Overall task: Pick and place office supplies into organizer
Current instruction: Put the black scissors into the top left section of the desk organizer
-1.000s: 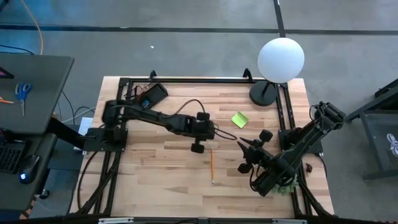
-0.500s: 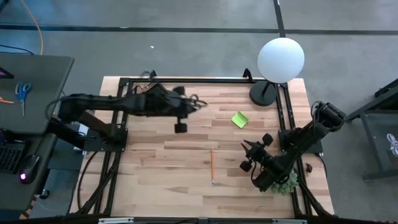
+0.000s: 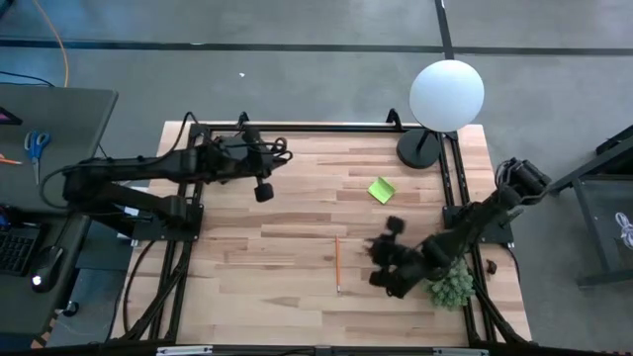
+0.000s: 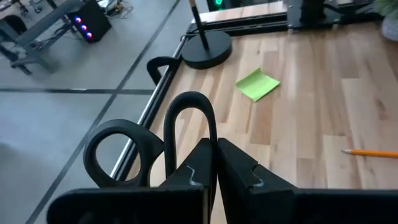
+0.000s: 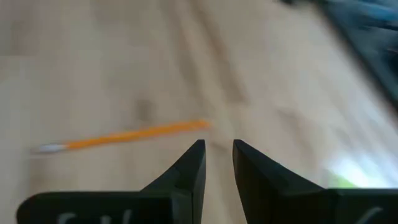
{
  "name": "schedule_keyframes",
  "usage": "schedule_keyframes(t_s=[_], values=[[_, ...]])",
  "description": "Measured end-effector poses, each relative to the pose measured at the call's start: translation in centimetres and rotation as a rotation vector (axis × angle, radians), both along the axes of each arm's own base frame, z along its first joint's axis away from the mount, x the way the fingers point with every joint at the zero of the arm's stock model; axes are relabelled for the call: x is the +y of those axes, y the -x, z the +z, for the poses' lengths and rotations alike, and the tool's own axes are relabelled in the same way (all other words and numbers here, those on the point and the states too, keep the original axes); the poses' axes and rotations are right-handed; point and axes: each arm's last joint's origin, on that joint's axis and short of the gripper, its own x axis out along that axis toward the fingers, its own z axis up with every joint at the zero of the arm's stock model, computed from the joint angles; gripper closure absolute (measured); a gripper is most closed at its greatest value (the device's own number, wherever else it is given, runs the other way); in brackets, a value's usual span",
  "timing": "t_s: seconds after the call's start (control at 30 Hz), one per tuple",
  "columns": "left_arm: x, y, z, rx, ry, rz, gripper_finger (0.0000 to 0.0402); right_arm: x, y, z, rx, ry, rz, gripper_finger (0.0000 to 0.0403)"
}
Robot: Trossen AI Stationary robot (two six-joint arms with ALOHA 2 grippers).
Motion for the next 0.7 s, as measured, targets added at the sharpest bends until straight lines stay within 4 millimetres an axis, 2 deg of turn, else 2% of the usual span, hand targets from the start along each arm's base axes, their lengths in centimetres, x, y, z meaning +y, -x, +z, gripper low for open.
schedule_keyframes(t_s=[0.17, 0.3, 0.5, 0.7], values=[[-0.5, 1.2, 0.9, -0.029, 0.002, -0.030, 0.0402, -0.1, -3.6, 1.1, -0.010, -0.139, 0.394, 0.0330], [-1.1, 3.2, 2.0, -0.055, 0.002, -0.044, 0.0401, -0.5, -5.7, 2.0, -0.124, -0.115, 0.592, 0.0330], [-1.9, 6.4, 3.8, -0.146, -0.033, -0.021, 0.0401, -2.9, -8.0, 1.8, -0.188, -0.044, 0.562, 0.0330], [-2.2, 8.8, 4.3, -0.143, -0.081, 0.097, 0.0401, -4.4, -9.3, 0.6, -0.179, -0.099, 0.560, 0.0330]])
